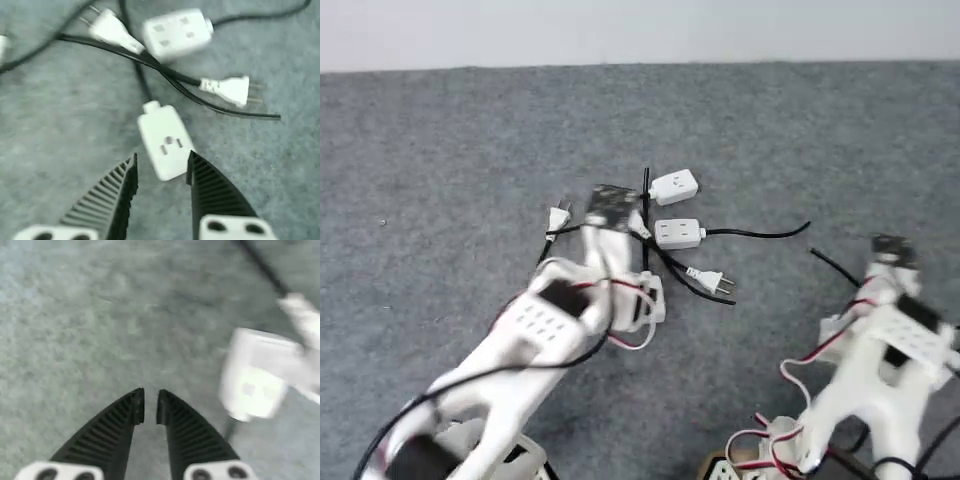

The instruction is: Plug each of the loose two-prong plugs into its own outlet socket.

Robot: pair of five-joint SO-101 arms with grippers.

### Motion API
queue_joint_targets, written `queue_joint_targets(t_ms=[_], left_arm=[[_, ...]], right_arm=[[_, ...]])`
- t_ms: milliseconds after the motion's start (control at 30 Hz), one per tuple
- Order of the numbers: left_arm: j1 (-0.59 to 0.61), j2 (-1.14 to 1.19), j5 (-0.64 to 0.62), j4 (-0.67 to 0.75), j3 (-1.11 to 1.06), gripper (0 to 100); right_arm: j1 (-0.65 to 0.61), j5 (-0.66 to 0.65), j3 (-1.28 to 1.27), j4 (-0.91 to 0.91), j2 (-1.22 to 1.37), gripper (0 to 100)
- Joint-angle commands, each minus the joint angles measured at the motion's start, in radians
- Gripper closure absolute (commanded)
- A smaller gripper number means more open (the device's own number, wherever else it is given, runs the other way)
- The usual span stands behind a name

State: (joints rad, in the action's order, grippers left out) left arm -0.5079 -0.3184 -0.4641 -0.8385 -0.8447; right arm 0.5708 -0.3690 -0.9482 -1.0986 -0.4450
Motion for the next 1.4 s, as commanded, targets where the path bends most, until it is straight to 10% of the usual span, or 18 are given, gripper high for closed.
queue_joint_targets(t_ms=[0, 800, 1367], left_arm=[[-0.051, 0.198, -0.012, -0.005, 0.148, 87], [-0.077, 0.304, -0.015, 0.0, 0.197, 98], [-0.06, 0.311, -0.094, -0.005, 0.186, 80]], right_arm=[[-0.048, 0.021, -0.058, 0.127, -0.03, 98.8], [-0.05, 0.014, -0.092, 0.174, -0.024, 98.7], [-0.073, -0.015, -0.107, 0.176, -0.025, 98.7]])
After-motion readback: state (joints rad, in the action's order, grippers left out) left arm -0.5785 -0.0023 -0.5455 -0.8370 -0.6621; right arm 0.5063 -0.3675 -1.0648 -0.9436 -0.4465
